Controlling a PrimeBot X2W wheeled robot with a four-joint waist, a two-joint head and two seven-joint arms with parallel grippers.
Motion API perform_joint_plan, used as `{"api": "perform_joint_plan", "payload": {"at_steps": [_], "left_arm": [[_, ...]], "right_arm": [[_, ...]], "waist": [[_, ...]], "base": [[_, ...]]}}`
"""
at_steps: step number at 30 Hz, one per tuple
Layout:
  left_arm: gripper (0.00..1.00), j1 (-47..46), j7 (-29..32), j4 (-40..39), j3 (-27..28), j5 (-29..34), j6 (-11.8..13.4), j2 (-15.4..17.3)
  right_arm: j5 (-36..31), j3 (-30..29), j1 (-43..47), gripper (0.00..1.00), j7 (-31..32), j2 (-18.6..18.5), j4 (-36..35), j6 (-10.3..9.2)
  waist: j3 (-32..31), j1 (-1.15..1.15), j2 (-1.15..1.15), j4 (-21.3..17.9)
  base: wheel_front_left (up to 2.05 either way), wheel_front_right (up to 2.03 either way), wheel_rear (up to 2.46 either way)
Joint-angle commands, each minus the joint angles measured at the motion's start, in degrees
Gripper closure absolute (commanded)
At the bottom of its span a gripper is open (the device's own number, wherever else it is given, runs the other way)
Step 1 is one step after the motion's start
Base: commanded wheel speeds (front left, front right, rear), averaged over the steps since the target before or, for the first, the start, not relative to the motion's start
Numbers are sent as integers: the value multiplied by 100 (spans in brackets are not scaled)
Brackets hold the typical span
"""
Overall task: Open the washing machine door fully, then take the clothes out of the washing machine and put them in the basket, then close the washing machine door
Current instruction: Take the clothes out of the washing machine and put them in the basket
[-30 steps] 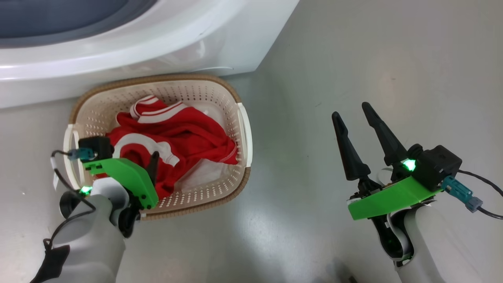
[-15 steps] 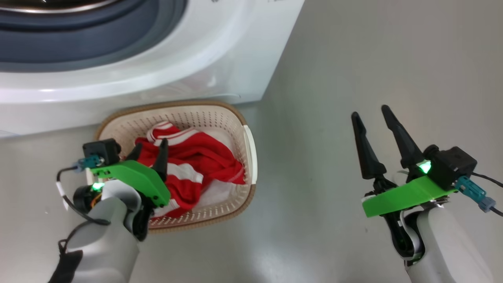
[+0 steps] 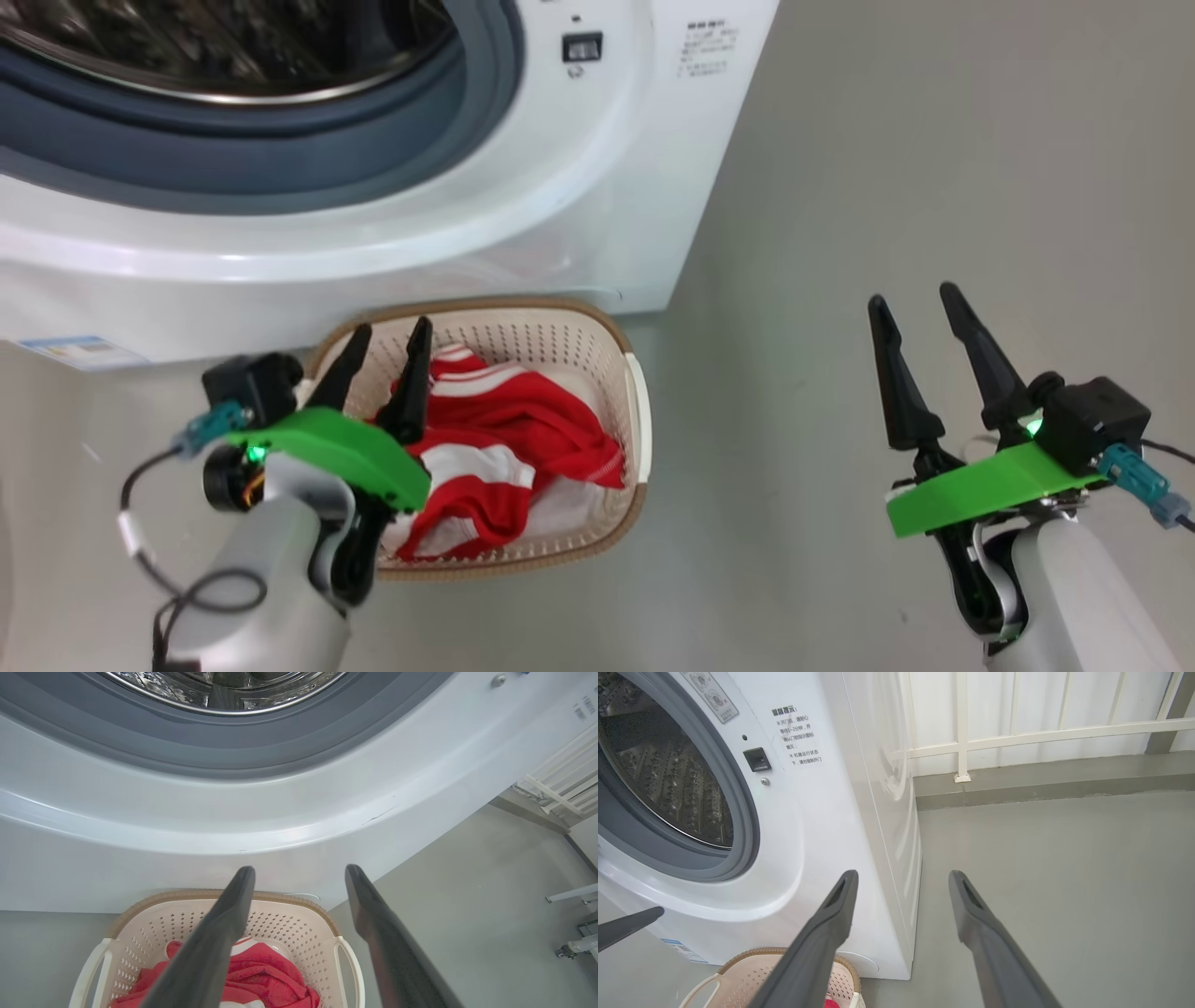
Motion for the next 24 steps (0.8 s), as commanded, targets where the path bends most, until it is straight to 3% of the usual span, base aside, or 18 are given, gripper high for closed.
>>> {"api": "perform_joint_plan", "payload": {"at_steps": [1, 13, 24], "left_arm": [[0, 301, -69, -417, 316, 41, 27, 148], [0, 1659, -69, -2215, 1023, 945, 263, 206], [0, 2550, -70, -3468, 1498, 1555, 128, 52]], "right_arm": [[-120, 95, 114, 0, -36, -12, -114, 35], [-530, -92, 539, 0, -36, -12, -180, 35], [-598, -237, 909, 0, -36, -12, -224, 35]], "waist": [[-307, 0, 0, 143], [-1114, 0, 0, 222], [-1632, 0, 0, 258]], "base": [[0, 0, 0], [0, 0, 0], [0, 0, 0]]}}
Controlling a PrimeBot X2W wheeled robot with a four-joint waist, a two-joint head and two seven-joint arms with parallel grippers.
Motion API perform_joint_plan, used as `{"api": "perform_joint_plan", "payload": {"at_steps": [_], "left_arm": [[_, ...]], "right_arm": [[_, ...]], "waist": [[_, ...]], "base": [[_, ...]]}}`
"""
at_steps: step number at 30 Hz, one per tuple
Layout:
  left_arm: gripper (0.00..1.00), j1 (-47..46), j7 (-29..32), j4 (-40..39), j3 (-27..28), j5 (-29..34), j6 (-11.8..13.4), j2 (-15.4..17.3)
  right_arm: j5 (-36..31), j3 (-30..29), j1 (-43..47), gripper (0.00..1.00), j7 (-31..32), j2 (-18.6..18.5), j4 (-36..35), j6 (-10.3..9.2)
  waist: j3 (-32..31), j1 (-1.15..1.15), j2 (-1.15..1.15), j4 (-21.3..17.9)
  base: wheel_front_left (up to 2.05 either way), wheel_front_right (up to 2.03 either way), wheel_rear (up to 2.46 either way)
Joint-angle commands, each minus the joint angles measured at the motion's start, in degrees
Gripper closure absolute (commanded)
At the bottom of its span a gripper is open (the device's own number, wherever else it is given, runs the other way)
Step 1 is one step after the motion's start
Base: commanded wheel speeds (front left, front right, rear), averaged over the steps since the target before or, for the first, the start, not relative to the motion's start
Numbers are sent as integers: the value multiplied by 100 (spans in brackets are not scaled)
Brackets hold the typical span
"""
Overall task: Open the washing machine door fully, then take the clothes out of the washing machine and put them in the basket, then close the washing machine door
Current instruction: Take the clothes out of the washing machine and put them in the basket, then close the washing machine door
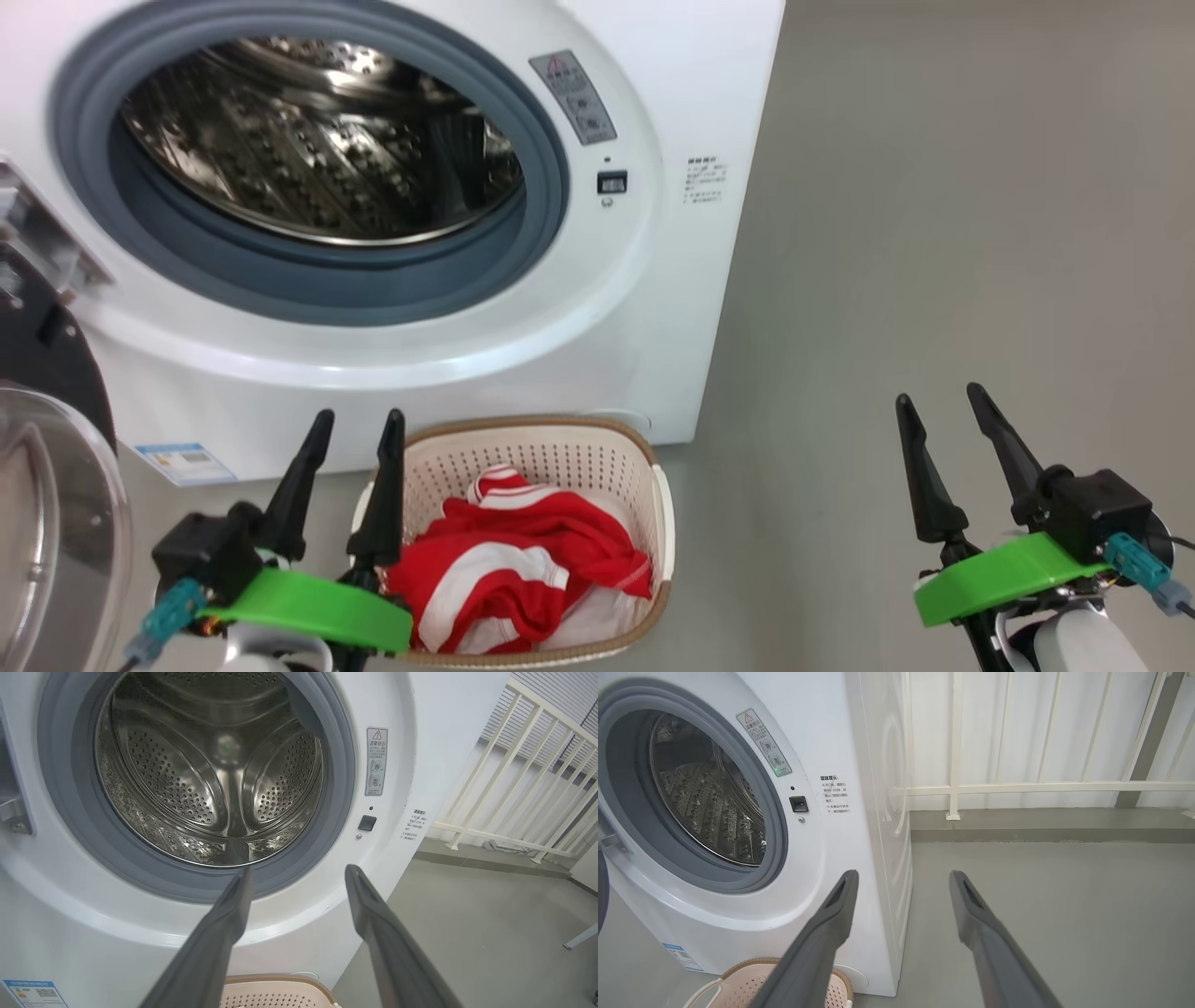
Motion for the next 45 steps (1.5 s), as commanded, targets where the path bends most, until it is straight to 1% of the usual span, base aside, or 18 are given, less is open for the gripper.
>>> {"api": "perform_joint_plan", "payload": {"at_steps": [1, 9, 13, 20, 25, 29, 38, 45], "left_arm": [[0, 15, -68, -240, 236, 101, -61, 70], [0, 413, -69, -606, 496, 474, 10, 13], [0, 592, -69, -706, 533, 672, 45, 18], [0, 836, -69, -749, 613, 744, 65, -17], [0, 824, -69, -745, 625, 773, 48, -28], [0, 797, -69, -712, 648, 825, 87, -34], [0, 787, -69, -609, 617, 849, 108, -57], [0, 774, -69, -675, 553, 796, -6, -46]], "right_arm": [[-50, 112, -9, 0, -36, -21, -186, 35], [48, 97, 226, 0, -36, -21, -432, 35], [58, 112, 362, 0, -36, -21, -570, 35], [29, 98, 555, 0, -36, -21, -708, 35], [22, 75, 586, 0, -36, -21, -774, 35], [26, 86, 592, 0, -36, -21, -775, 35], [47, 83, 606, 0, -36, -21, -711, 35], [60, 68, 590, 0, -36, -21, -668, 35]], "waist": [[-156, 0, 0, 19], [-358, 0, 0, -10], [-443, 0, 0, -18], [-568, 0, 0, -27], [-546, 0, 0, 9], [-546, 0, 0, 34], [-601, 0, 0, 62], [-579, 0, 0, 68]], "base": [[0, 0, 0], [0, 0, 0], [0, 0, 0], [0, 0, 0], [0, 0, 0], [-16, 16, 0], [-102, 102, 0], [-152, 152, 0]]}}
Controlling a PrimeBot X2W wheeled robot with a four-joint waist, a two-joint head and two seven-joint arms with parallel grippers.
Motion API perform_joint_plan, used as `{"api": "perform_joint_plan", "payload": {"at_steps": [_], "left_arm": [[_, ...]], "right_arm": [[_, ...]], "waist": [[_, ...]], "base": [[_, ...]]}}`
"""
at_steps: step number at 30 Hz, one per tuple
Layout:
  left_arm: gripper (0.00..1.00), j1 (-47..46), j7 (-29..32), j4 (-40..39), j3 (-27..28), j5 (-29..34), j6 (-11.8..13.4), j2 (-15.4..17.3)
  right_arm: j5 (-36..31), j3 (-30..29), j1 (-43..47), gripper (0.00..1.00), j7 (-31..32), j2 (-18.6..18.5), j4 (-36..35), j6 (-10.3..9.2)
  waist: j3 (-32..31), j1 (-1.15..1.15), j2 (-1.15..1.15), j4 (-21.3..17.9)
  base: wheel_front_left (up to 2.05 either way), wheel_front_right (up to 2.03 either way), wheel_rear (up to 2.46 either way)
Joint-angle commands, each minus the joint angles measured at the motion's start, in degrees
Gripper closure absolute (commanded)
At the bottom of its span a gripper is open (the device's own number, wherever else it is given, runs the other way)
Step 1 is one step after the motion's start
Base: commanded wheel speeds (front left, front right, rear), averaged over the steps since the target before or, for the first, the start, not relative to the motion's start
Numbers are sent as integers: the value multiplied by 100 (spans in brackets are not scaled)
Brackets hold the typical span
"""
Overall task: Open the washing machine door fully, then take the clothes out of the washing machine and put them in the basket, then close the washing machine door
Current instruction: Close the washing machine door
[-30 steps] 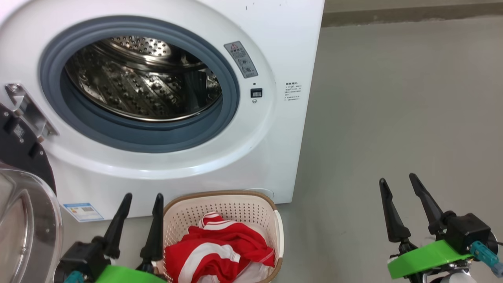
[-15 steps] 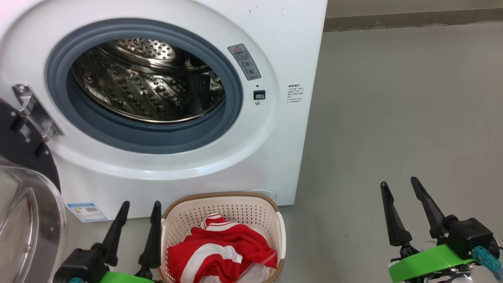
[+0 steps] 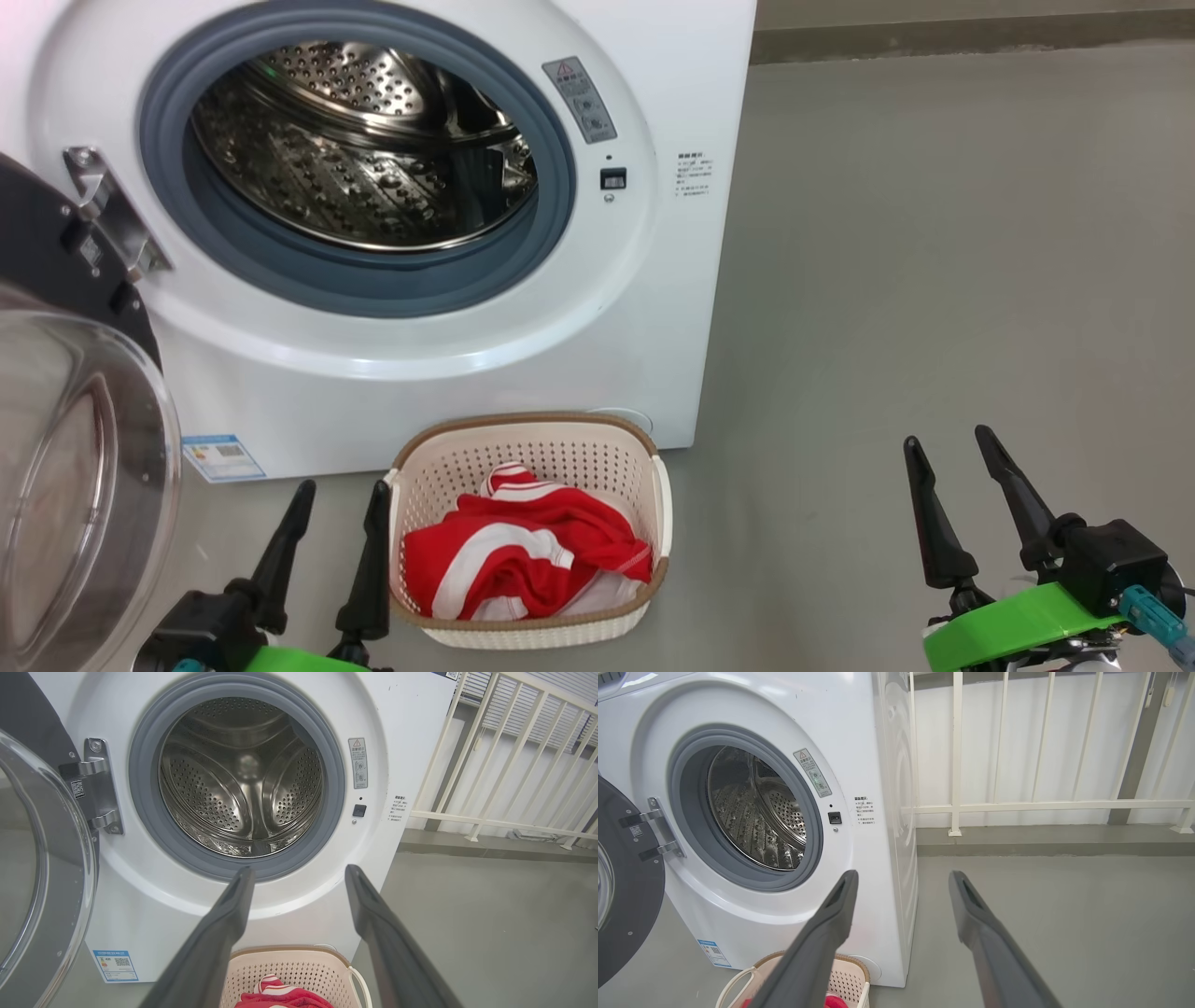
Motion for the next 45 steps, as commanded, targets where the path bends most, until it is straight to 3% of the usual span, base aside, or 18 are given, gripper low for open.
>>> {"api": "perform_joint_plan", "payload": {"at_steps": [1, 14, 21, 32, 45], "left_arm": [[0, -168, -69, -164, 176, 11, -63, 64], [0, -135, -69, -195, 129, -4, -131, 54], [0, -172, -50, -119, 117, 103, 76, 60], [0, -191, -42, -379, 161, 244, 450, 60], [0, -158, 8, -794, 164, 271, 673, 66]], "right_arm": [[35, 108, -69, 0, -37, -44, -127, 35], [43, 107, -87, 0, -37, -44, -72, 35], [35, 107, -41, 0, -37, -44, -94, 35], [4, 196, -83, 0, -37, -44, -150, 35], [-65, 329, -207, 0, -37, -44, -322, 35]], "waist": [[5, 0, 0, 0], [-10, 0, 0, 77], [-49, 0, 0, 266], [-19, 0, 0, 982], [126, 0, 0, 1910]], "base": [[-105, 105, 0], [-27, 27, 0], [0, 0, 0], [0, 0, 0], [0, 0, 0]]}}
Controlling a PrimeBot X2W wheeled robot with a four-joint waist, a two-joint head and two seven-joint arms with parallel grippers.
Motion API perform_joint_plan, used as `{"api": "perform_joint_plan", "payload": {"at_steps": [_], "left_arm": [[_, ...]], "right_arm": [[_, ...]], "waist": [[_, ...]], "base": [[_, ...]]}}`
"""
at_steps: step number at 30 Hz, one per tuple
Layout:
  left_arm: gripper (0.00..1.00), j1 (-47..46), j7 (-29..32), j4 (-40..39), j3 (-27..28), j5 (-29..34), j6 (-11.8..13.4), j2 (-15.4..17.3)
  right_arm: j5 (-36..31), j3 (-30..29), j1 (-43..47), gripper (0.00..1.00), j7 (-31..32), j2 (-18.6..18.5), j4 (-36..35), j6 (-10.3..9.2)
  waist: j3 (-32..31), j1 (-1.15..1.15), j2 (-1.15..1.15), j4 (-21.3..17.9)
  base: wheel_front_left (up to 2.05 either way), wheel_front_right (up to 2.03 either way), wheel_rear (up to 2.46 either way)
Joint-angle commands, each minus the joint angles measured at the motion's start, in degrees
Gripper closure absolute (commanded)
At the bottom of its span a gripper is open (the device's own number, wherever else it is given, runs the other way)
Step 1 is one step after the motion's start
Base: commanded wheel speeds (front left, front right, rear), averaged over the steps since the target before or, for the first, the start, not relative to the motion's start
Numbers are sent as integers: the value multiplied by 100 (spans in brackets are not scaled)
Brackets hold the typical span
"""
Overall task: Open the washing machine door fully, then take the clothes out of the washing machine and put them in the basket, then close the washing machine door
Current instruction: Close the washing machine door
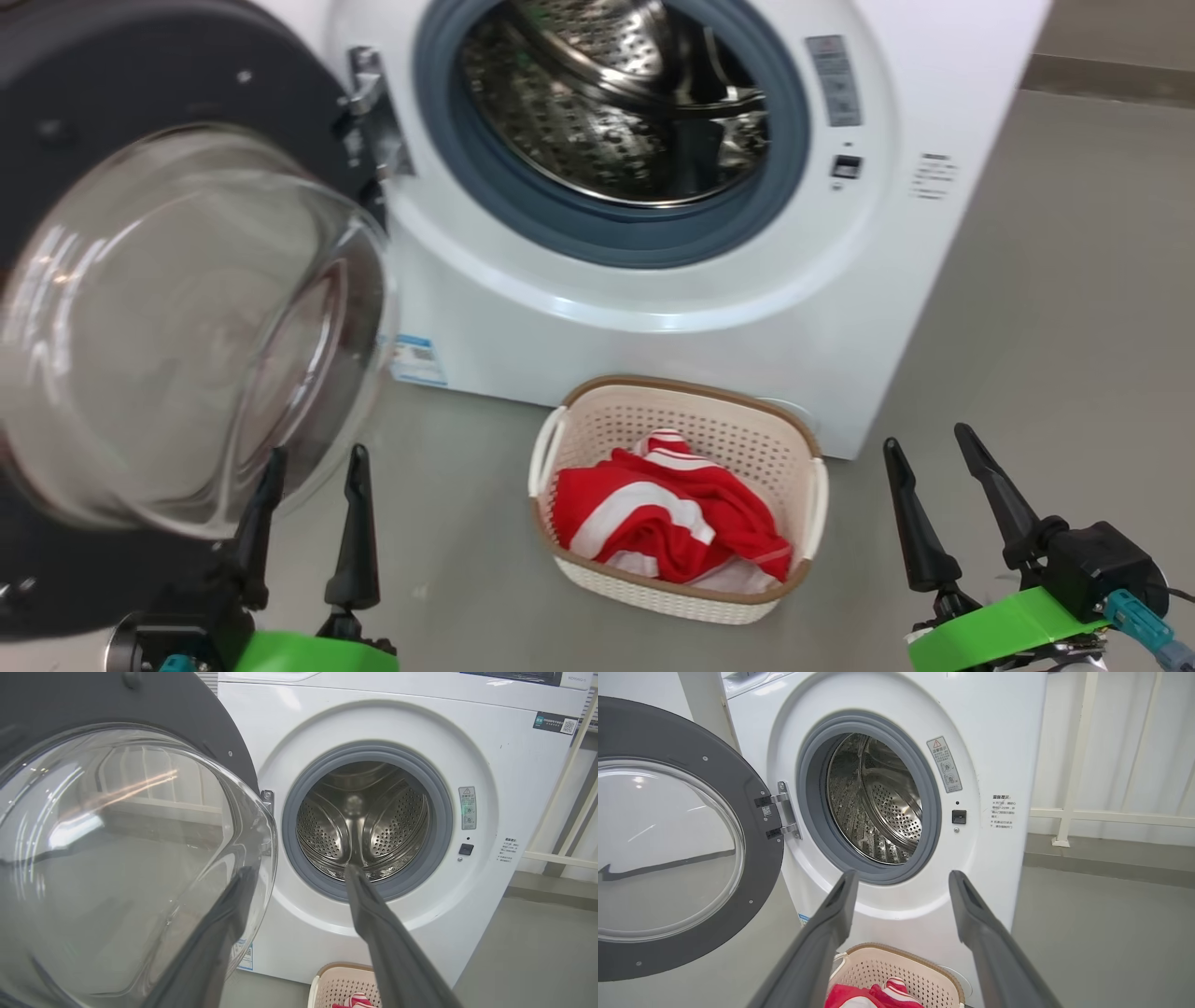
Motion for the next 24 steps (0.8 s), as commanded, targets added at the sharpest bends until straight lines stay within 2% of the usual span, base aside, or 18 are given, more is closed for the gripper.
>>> {"api": "perform_joint_plan", "payload": {"at_steps": [1, 12, 24], "left_arm": [[0, -137, 4, -208, 189, 47, 47, 74], [0, -91, 144, -381, 136, 132, 173, 159], [0, -43, 164, -400, 147, 36, 241, 168]], "right_arm": [[-57, 153, -257, 0, -36, -44, -178, 35], [-86, 375, -301, 0, -36, -44, -207, 35], [-20, 568, -296, 0, -36, -44, -162, 35]], "waist": [[66, 0, 0, 348], [45, 0, 0, 999], [3, 0, 0, 1363]], "base": [[0, 0, 0], [0, 0, 0], [0, 0, 0]]}}
